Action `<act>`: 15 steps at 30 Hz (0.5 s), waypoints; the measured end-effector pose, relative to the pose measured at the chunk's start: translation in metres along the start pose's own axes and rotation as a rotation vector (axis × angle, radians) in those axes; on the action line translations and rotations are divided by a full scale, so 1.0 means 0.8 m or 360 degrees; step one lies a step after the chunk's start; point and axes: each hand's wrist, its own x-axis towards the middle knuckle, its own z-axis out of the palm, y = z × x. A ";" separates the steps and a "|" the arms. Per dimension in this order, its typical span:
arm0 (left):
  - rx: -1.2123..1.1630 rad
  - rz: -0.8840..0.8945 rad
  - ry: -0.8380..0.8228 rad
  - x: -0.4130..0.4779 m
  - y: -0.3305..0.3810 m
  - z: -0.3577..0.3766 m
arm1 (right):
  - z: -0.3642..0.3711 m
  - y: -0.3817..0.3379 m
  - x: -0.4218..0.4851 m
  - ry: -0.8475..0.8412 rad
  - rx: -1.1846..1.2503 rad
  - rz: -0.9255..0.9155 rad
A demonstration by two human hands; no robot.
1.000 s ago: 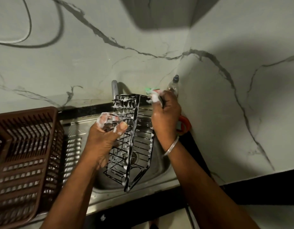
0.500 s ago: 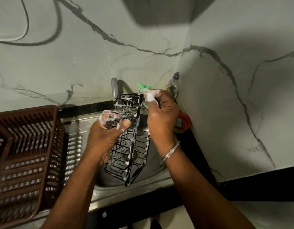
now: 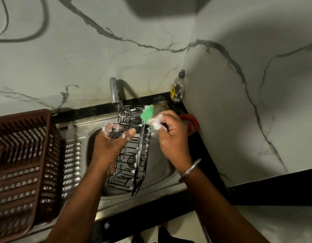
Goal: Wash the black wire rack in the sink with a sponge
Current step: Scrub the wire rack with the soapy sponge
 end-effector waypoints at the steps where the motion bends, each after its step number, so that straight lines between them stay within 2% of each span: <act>1: 0.0020 -0.0003 -0.0002 0.003 -0.003 0.000 | 0.000 0.010 -0.004 0.0171 0.0063 0.0165; 3: 0.0062 -0.0018 -0.0016 0.009 -0.011 0.002 | -0.005 0.040 -0.010 0.0426 0.0212 0.0558; 6: 0.0098 -0.0015 -0.0010 0.013 -0.022 0.003 | -0.024 0.096 -0.009 0.0507 0.0211 0.0918; 9: 0.0142 -0.0069 -0.0008 0.016 -0.033 0.004 | -0.048 0.146 0.003 0.0548 0.0056 0.1033; 12: 0.0093 -0.0146 0.0009 0.017 -0.040 0.006 | -0.068 0.188 0.016 0.0424 0.0002 0.1057; 15: 0.0076 -0.0181 0.0032 0.022 -0.045 0.009 | -0.074 0.216 0.030 0.0435 -0.0051 0.1173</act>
